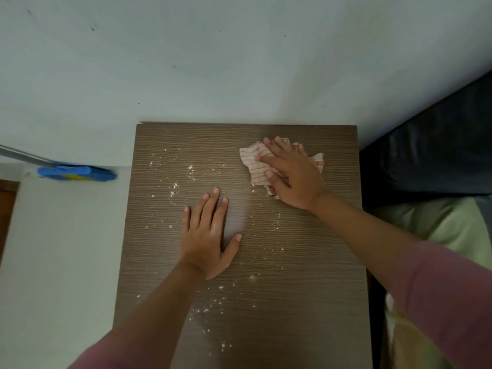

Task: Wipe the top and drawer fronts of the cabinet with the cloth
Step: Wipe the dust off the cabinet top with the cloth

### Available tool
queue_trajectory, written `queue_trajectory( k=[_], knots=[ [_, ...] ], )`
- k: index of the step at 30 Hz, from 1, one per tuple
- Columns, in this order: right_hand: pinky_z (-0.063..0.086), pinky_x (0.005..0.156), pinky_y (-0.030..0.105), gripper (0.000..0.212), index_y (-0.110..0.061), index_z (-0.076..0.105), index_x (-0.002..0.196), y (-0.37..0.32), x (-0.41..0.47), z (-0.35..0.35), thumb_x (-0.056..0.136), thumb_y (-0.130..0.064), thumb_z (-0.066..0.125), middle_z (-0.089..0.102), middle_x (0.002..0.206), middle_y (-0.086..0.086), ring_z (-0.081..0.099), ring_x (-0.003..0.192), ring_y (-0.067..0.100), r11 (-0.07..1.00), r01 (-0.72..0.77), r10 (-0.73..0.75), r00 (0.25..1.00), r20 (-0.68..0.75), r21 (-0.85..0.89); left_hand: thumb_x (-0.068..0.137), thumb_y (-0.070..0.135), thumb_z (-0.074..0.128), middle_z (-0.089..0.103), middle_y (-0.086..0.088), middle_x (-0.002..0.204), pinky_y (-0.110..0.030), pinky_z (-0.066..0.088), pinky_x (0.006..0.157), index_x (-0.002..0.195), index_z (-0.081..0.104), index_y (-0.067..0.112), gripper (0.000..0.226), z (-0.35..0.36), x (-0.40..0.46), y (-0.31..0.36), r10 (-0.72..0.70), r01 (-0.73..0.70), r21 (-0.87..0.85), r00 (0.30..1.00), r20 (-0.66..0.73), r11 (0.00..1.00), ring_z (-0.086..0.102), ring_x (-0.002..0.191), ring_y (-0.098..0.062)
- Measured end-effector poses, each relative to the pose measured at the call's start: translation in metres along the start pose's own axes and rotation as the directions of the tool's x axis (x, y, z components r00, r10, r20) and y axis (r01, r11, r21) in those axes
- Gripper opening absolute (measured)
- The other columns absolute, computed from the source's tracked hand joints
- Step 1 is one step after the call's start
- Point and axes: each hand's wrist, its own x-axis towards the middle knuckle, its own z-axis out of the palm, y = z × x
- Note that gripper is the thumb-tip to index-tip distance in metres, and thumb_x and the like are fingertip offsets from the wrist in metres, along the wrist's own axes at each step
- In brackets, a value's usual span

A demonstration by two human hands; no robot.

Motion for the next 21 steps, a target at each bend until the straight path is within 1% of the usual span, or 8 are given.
queue_trajectory(
  k=[3, 8, 11, 15, 18, 21],
  knots=[
    [0.001, 0.114, 0.040, 0.040, -0.027, 0.057, 0.127, -0.006, -0.012, 0.003, 0.090, -0.034, 0.042, 0.034, 0.150, -0.005, 0.019, 0.142, 0.015, 0.997, 0.010, -0.010, 1.000, 0.001, 0.081, 0.085, 0.057, 0.033, 0.019, -0.006, 0.154, -0.051, 0.008, 0.113, 0.143, 0.027, 0.013, 0.073, 0.001, -0.001, 0.000, -0.002, 0.002, -0.007, 1.000, -0.013, 1.000, 0.013, 0.141, -0.023],
    [0.004, 0.114, 0.041, 0.035, -0.026, 0.061, 0.121, -0.022, -0.046, 0.017, 0.087, -0.027, 0.050, 0.041, 0.145, -0.005, 0.026, 0.140, 0.014, 0.994, 0.046, -0.044, 0.999, -0.016, 0.102, 0.085, 0.055, 0.035, 0.020, -0.005, 0.154, -0.050, 0.007, 0.113, 0.143, 0.028, 0.014, 0.072, 0.002, -0.002, 0.000, 0.002, -0.004, -0.037, 0.999, -0.053, 0.999, 0.015, 0.141, -0.023],
    [0.007, 0.114, 0.043, 0.037, -0.025, 0.062, 0.120, -0.032, -0.069, 0.026, 0.087, -0.032, 0.046, 0.043, 0.144, -0.005, 0.028, 0.140, 0.015, 0.993, 0.046, -0.044, 0.999, -0.023, 0.106, 0.087, 0.045, 0.036, 0.026, -0.008, 0.152, -0.053, 0.014, 0.111, 0.140, 0.034, 0.011, 0.064, 0.001, -0.003, 0.002, -0.004, -0.003, -0.081, 0.996, -0.086, 0.997, 0.022, 0.140, -0.025],
    [0.006, 0.114, 0.042, 0.041, -0.027, 0.059, 0.123, -0.046, -0.103, 0.037, 0.087, -0.034, 0.042, 0.039, 0.145, -0.009, 0.024, 0.140, 0.011, 0.994, 0.025, -0.022, 0.999, -0.029, 0.109, 0.088, 0.035, 0.036, 0.038, -0.016, 0.144, -0.057, 0.029, 0.106, 0.132, 0.044, 0.002, 0.056, -0.002, -0.017, 0.003, -0.001, -0.017, -0.141, 0.991, -0.130, 0.990, 0.036, 0.133, -0.032],
    [0.007, 0.114, 0.041, 0.041, -0.028, 0.059, 0.124, -0.057, -0.129, 0.048, 0.087, -0.034, 0.043, 0.038, 0.144, -0.011, 0.026, 0.139, 0.010, 0.995, 0.009, -0.005, 0.999, -0.043, 0.102, 0.088, 0.039, 0.039, 0.040, -0.017, 0.143, -0.057, 0.029, 0.106, 0.132, 0.045, 0.002, 0.057, 0.000, -0.052, -0.004, -0.015, -0.011, -0.179, 0.990, -0.141, 0.984, 0.037, 0.132, -0.032],
    [0.007, 0.114, 0.041, 0.040, -0.027, 0.059, 0.123, -0.068, -0.152, 0.058, 0.087, -0.035, 0.043, 0.038, 0.145, -0.010, 0.025, 0.140, 0.011, 0.994, -0.028, 0.033, 0.998, -0.051, 0.104, 0.086, 0.047, 0.042, 0.036, -0.016, 0.146, -0.057, 0.025, 0.108, 0.134, 0.043, 0.004, 0.064, 0.004, -0.104, -0.014, 0.007, -0.028, -0.179, 0.993, -0.120, 0.983, 0.034, 0.134, -0.031]
  ],
)
